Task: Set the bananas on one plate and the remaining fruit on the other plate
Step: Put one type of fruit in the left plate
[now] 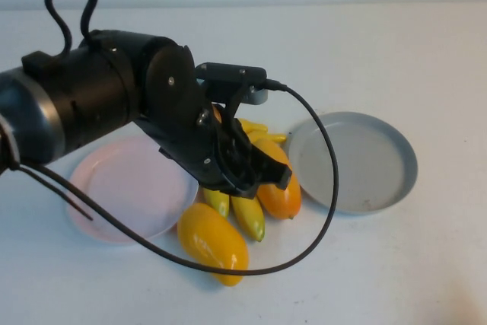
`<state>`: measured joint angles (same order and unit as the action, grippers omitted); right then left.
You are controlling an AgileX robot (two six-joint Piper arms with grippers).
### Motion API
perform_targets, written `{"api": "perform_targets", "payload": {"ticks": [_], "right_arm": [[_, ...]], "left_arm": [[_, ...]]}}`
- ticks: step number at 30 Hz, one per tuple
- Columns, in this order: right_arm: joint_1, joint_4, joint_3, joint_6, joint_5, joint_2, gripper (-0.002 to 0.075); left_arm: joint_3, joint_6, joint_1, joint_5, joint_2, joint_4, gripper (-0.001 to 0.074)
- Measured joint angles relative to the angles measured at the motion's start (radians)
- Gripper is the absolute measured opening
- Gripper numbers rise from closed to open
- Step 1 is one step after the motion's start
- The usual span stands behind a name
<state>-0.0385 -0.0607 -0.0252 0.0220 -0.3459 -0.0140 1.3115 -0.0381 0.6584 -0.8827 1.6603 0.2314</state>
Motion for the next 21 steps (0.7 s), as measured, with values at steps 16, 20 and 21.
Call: {"api": "perform_targets", "payload": {"ticks": [16, 20, 21], "right_arm": [[0.0, 0.0, 0.0, 0.0, -0.001, 0.0, -0.0015], [0.0, 0.0, 0.0, 0.0, -0.001, 0.0, -0.0015], [0.0, 0.0, 0.0, 0.0, -0.001, 0.0, -0.0015]], "left_arm": [[0.002, -0.03, 0.0, 0.04, 0.093, -0.078, 0.053], [0.002, -0.105, 0.0, 0.116, 0.113, -0.076, 0.0601], [0.004, -0.135, 0.0, 0.138, 0.119, -0.074, 0.0608]]}}
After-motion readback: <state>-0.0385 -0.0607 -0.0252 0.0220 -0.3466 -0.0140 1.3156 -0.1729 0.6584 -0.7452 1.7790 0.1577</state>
